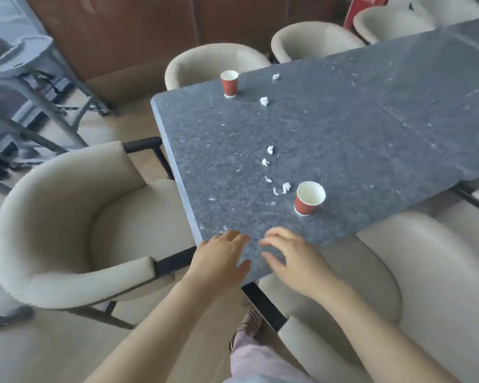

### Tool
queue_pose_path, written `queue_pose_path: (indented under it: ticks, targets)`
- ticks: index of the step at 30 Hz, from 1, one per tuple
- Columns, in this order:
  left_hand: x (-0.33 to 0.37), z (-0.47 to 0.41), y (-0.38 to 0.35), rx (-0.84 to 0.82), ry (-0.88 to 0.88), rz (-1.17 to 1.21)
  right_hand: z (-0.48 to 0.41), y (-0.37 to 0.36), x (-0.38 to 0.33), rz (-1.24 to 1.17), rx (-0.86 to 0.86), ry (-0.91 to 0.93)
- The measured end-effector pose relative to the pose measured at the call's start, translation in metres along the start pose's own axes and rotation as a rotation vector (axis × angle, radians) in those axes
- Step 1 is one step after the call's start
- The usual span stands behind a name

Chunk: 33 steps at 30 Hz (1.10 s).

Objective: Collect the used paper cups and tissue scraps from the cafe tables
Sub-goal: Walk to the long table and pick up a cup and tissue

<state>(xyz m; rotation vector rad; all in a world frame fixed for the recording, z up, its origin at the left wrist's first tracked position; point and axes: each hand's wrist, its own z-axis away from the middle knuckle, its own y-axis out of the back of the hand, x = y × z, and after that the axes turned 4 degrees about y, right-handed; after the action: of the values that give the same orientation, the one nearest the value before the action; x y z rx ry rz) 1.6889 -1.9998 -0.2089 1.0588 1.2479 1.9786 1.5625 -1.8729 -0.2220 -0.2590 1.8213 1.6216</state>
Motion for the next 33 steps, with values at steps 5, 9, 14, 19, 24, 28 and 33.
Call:
queue_pose_path:
  ticks: [5, 9, 14, 19, 24, 28, 33]
  targets:
    - [0.005, -0.081, 0.012, -0.081, -0.097, -0.086, -0.045, 0.020, 0.040, -0.026, 0.077, -0.080]
    - [0.014, -0.126, 0.012, -0.191, -0.158, -0.159, -0.063, 0.031, 0.074, 0.015, 0.048, -0.150]
    - [0.031, -0.168, 0.010, -0.241, -0.234, -0.177, -0.072, 0.041, 0.110, 0.052, 0.068, -0.243]
    - [0.046, -0.207, -0.001, -0.276, -0.298, -0.171, -0.073, 0.040, 0.128, 0.073, 0.105, -0.330]
    - [0.054, -0.232, -0.013, -0.365, -0.326, -0.236, -0.072, 0.030, 0.140, 0.139, 0.130, -0.430]
    - [0.058, -0.243, -0.018, -0.417, -0.379, -0.314, -0.077, 0.022, 0.147, 0.183, 0.085, -0.455]
    - [0.047, -0.243, -0.015, -0.390, -0.410, -0.324, -0.092, 0.014, 0.144, 0.142, 0.093, -0.413]
